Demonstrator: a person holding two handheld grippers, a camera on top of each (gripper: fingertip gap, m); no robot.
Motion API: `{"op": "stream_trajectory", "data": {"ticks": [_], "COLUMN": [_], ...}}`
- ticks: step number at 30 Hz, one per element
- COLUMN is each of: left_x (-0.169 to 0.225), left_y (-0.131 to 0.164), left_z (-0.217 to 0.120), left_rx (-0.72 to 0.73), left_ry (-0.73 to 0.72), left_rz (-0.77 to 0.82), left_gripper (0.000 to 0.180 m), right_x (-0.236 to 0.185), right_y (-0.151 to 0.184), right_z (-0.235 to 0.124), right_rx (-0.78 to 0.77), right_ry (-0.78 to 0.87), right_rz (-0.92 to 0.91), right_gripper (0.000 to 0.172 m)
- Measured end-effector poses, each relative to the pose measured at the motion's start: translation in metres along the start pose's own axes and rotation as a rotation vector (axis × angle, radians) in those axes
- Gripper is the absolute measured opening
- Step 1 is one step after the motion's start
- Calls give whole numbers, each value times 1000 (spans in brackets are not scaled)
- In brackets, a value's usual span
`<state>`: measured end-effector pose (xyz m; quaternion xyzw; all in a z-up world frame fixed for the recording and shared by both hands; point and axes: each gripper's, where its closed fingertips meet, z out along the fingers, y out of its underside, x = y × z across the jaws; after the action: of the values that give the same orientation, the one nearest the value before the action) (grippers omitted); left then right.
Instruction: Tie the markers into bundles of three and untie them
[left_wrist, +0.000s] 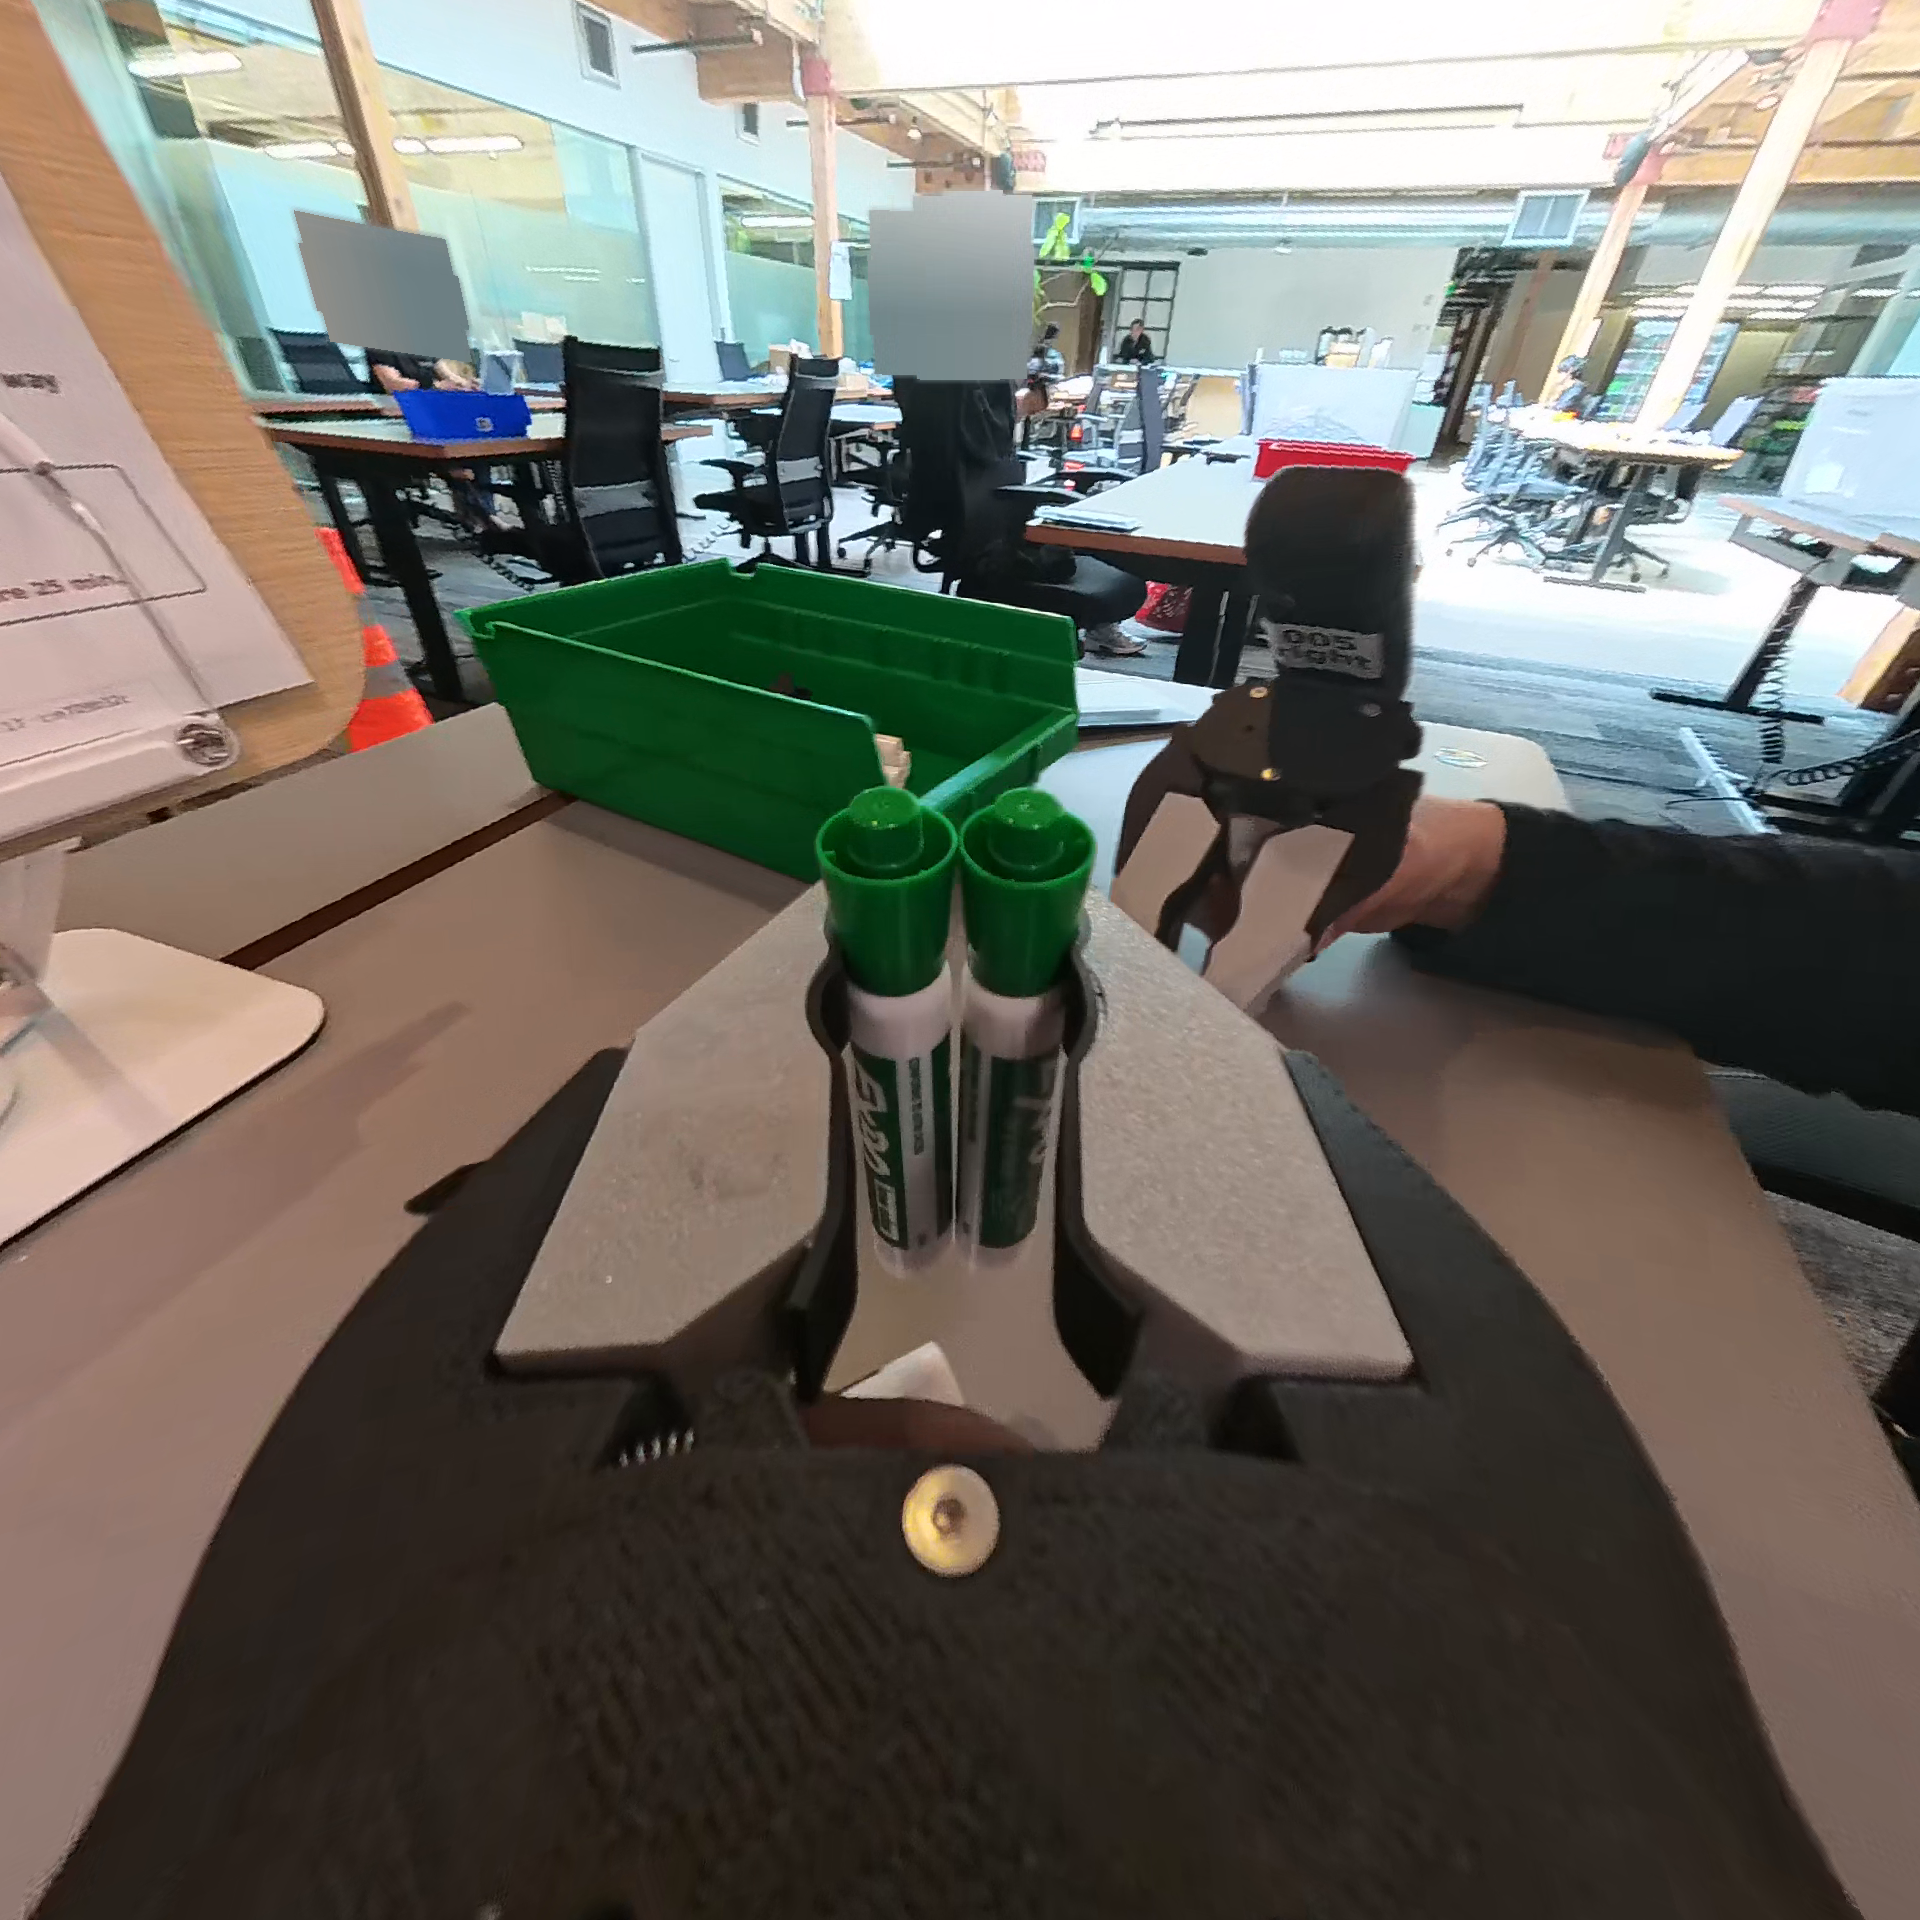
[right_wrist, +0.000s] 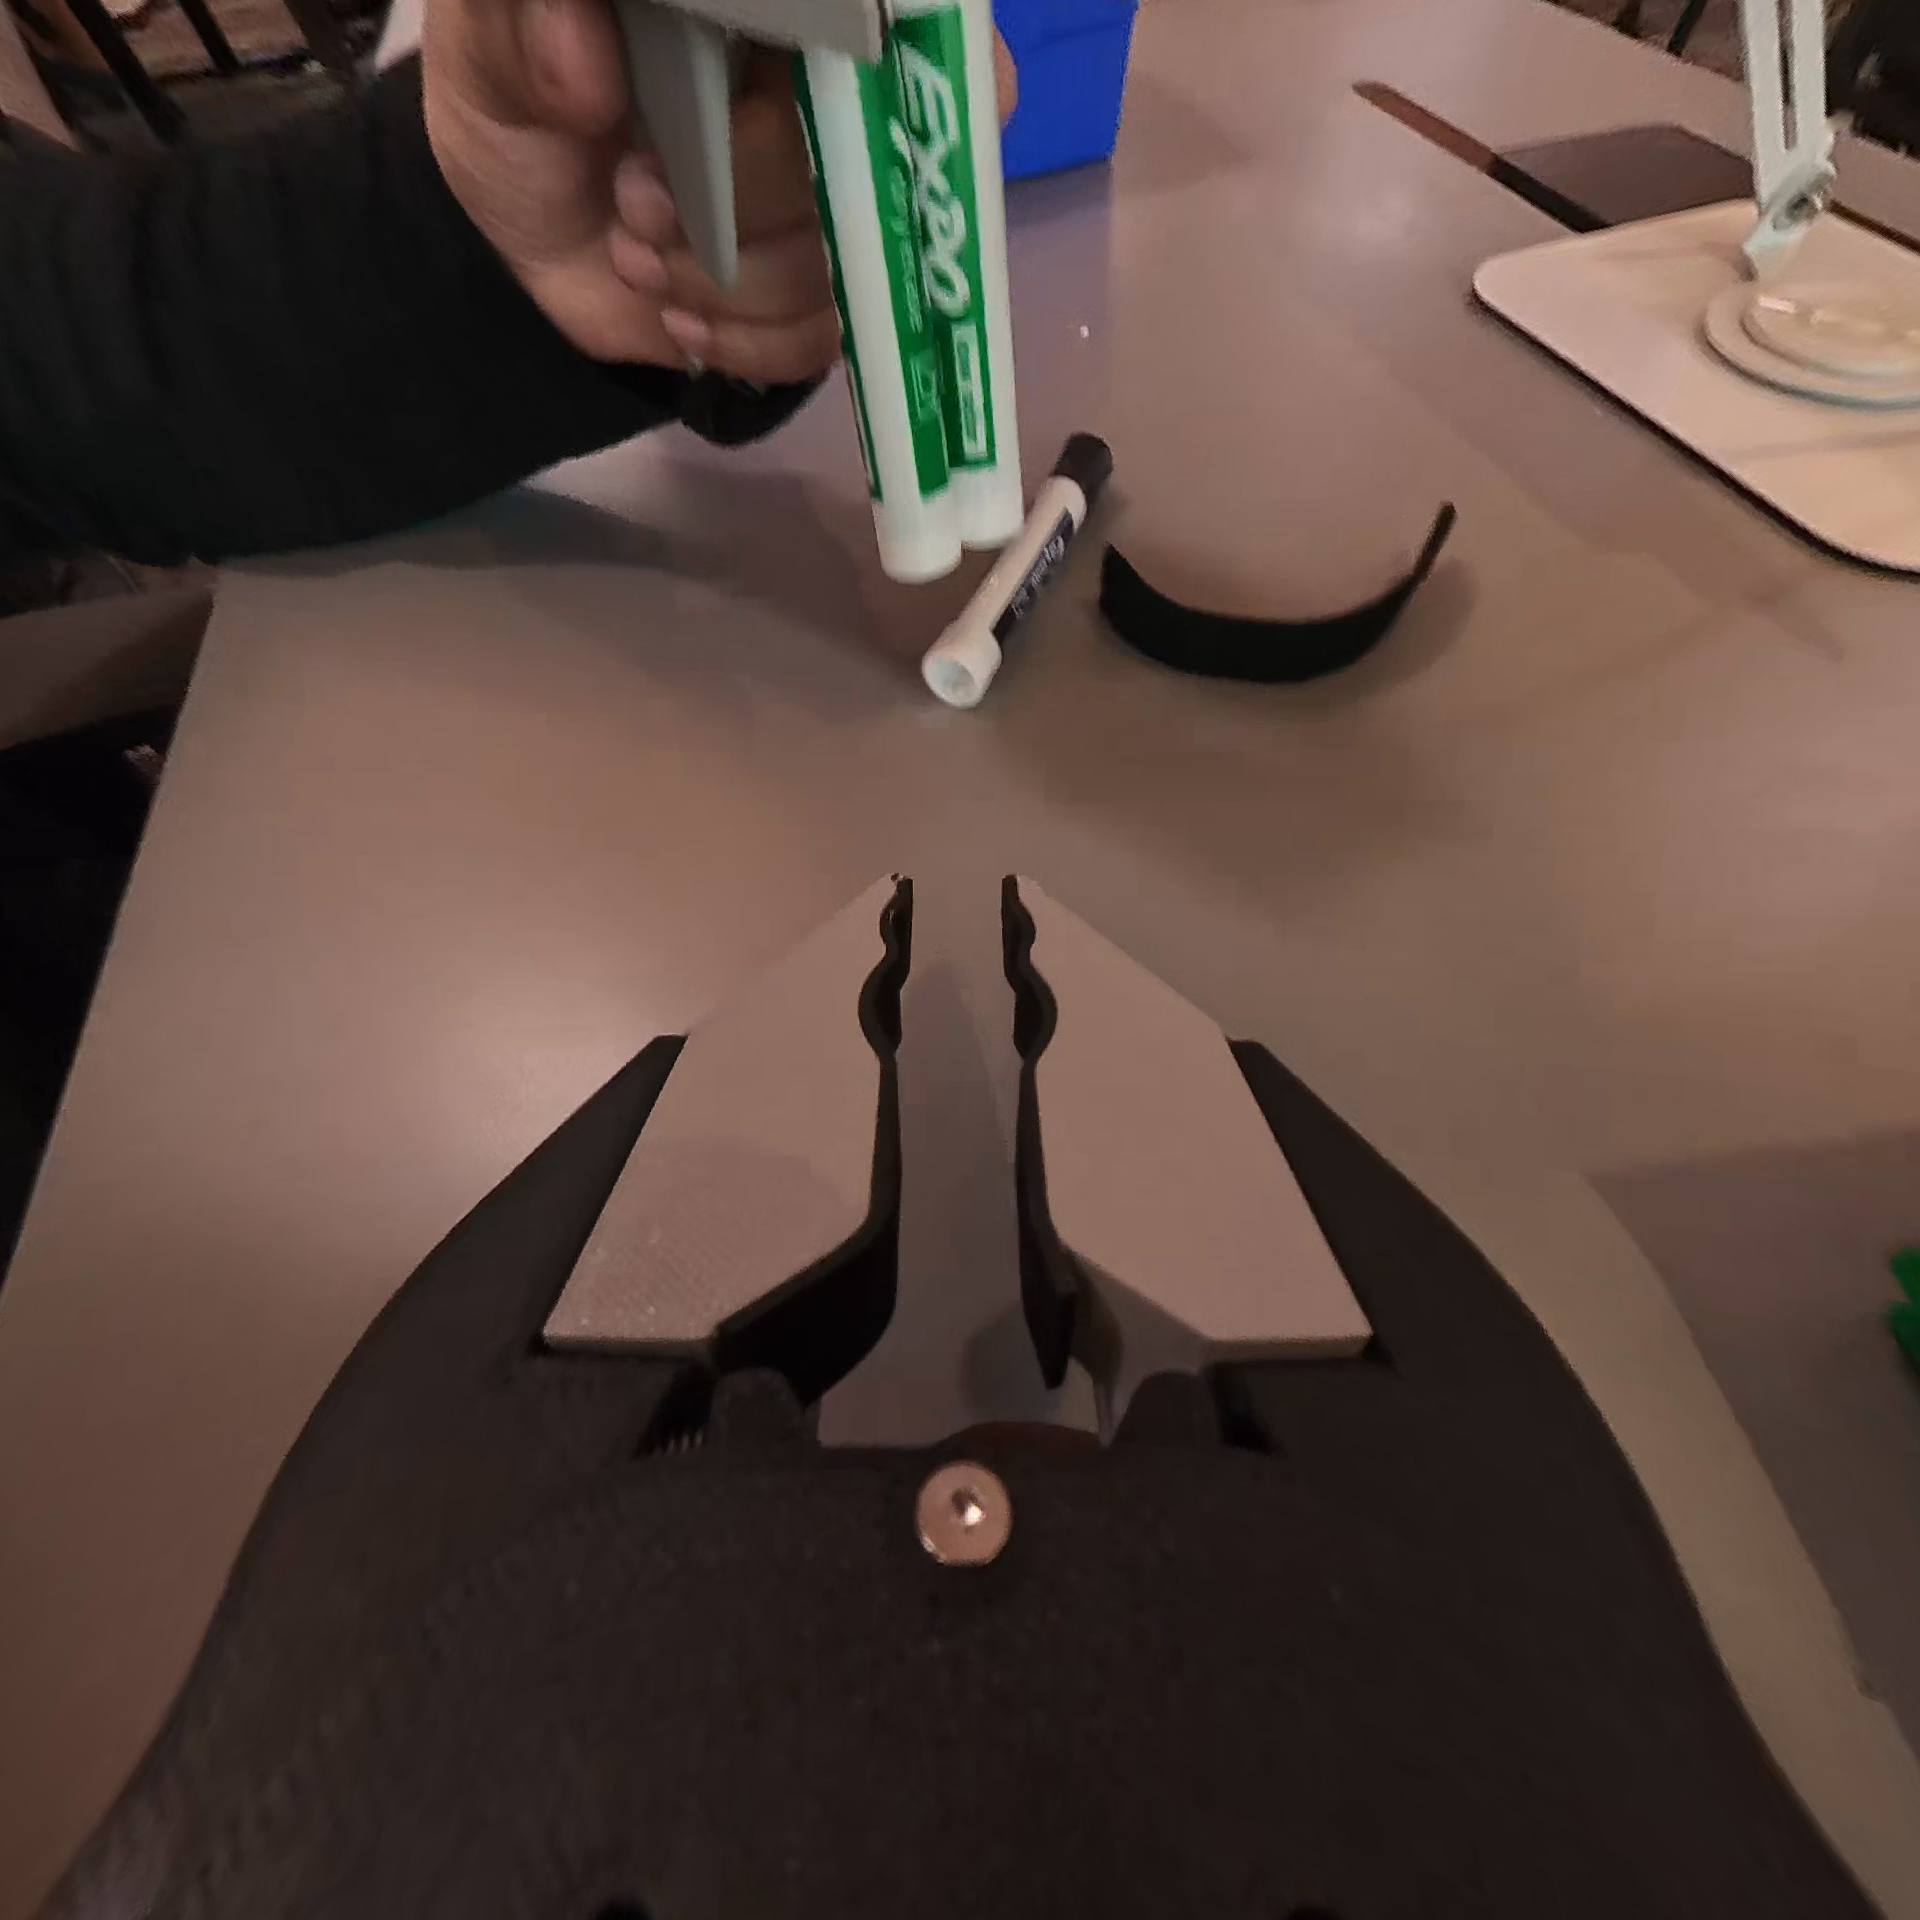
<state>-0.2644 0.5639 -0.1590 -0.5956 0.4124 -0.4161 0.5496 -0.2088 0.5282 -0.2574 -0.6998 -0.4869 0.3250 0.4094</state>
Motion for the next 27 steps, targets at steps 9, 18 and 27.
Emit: {"op": "stream_trajectory", "data": {"ticks": [9, 18, 27], "left_x": [45, 72, 79], "left_y": [-1, 0, 2], "left_z": [13, 18, 21], "left_rx": [3, -10, -29], "left_ry": [158, 262, 299], "left_rz": [-13, 34, 44], "left_gripper": [37, 36, 37], "right_x": [-32, -46, -54], "right_y": [-46, -61, -64], "right_z": [23, 22, 25], "right_rx": [167, 244, 270], "right_ry": [-104, -184, -221], "right_rz": [1, -6, -29], "right_gripper": [29, 39, 55]}}
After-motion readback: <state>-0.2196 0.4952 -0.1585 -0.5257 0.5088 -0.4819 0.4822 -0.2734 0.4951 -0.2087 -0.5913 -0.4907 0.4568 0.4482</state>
